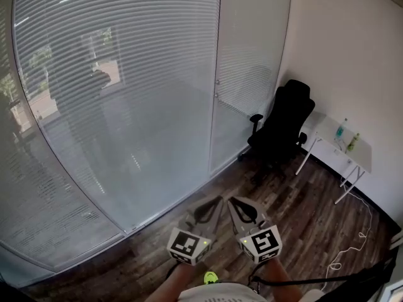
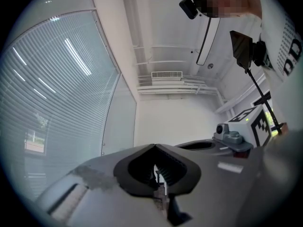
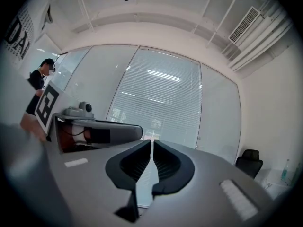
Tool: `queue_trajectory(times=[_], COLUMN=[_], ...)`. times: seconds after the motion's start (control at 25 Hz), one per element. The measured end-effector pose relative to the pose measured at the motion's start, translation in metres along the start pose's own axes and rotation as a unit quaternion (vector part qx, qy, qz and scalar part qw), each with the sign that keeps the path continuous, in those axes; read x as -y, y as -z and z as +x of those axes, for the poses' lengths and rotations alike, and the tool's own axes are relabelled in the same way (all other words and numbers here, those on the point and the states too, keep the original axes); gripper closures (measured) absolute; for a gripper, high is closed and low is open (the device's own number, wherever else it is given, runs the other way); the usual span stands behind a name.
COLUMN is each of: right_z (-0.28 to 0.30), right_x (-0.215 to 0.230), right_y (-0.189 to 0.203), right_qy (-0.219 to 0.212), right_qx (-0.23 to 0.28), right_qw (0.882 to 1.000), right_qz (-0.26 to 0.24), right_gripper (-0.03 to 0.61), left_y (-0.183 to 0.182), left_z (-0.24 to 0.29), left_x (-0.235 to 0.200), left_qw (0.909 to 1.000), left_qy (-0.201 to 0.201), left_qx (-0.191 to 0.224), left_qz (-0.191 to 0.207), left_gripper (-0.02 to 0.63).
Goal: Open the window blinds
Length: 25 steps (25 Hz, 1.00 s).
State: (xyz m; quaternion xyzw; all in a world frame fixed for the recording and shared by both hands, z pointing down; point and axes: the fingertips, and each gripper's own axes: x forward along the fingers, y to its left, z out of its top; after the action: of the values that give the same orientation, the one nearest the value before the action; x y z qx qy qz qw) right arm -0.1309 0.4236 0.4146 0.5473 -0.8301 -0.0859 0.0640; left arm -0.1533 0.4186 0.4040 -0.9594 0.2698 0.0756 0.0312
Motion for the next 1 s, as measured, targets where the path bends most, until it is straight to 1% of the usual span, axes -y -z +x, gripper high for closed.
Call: queue_trajectory(times=[0.2, 0.36, 0.52, 0.6, 0.76, 0.88, 1.0], right_z=[0.036, 0.051, 0.071, 0.077, 0.093, 0.106, 0.115], right_x=[0.039, 0.065, 0.091, 0.099, 0.115, 0.120, 0.127], right_y=[0.012, 0.023, 0.022, 0.026, 0.035, 0.043, 0.051], right_qy=[-0.011, -0.023, -0.035, -0.037, -0.038, -0.042, -0.038], right_qx=[-0.002, 0.001, -0.004, -0.005, -0.010, -0.013, -0.019], right_qw=[1.000, 1.000, 0.999, 0.999, 0.999, 0.999, 0.999], right_qz=[-0.002, -0.005, -0.008, -0.004, 0.000, -0.010, 0.005], right_gripper=[0.554, 0.554, 0.554, 0.554, 0.554, 0.554, 0.554], left_y=[0.017, 0.023, 0.025, 0.028, 0.025, 0.040, 0.050], left_z=[0.043, 0.072, 0.101, 0.111, 0.132, 0.140, 0.147], left_x=[-0.030, -0.040, -0.057, -0.062, -0.072, -0.082, -0.091], left_qw=[0.9999, 0.9999, 0.9996, 0.9995, 0.9994, 0.9995, 0.9995], left_qy=[-0.010, -0.016, -0.026, -0.030, -0.033, -0.027, -0.027], left_qx=[-0.002, 0.000, -0.004, -0.007, 0.009, -0.010, -0.013], left_qz=[-0.004, -0.001, 0.001, 0.000, -0.007, -0.008, -0.011], left_gripper=[0.621, 0.621, 0.621, 0.621, 0.621, 0.621, 0.621])
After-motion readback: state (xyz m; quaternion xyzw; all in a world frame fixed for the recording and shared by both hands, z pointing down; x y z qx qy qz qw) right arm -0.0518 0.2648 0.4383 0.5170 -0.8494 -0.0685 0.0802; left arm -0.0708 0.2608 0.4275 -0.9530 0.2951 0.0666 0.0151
